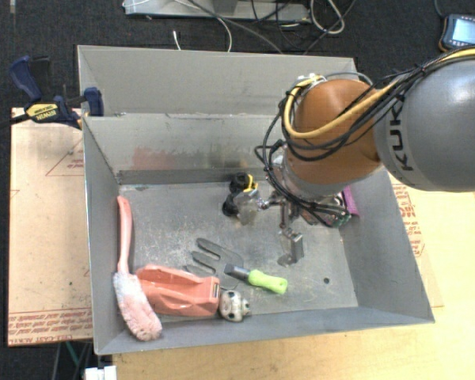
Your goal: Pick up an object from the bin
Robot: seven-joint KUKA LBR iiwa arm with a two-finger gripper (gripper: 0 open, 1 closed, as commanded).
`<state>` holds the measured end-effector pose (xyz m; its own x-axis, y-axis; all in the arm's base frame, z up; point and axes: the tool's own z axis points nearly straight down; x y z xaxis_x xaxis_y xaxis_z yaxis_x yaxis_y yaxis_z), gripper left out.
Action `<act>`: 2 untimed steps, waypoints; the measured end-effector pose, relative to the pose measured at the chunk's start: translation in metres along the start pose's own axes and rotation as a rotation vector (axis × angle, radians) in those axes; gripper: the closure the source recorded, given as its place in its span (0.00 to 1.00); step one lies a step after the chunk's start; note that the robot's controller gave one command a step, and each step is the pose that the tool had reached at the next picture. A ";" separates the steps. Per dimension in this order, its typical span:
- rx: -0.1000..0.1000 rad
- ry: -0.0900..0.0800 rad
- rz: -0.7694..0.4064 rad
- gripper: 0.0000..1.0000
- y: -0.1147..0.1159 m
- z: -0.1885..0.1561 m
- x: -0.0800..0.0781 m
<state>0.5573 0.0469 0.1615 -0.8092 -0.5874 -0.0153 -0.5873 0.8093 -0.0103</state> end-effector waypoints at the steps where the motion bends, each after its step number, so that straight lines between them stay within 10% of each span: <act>1: -0.013 0.024 0.452 0.00 0.023 0.063 -0.033; 2: -0.001 0.003 0.067 0.00 0.014 0.091 0.031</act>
Offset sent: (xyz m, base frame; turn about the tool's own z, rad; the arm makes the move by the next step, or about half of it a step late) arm -0.0313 -0.0070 -0.0915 0.0631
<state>0.5261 0.0399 0.0697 -0.8467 -0.5319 -0.0129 -0.5319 0.8468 -0.0083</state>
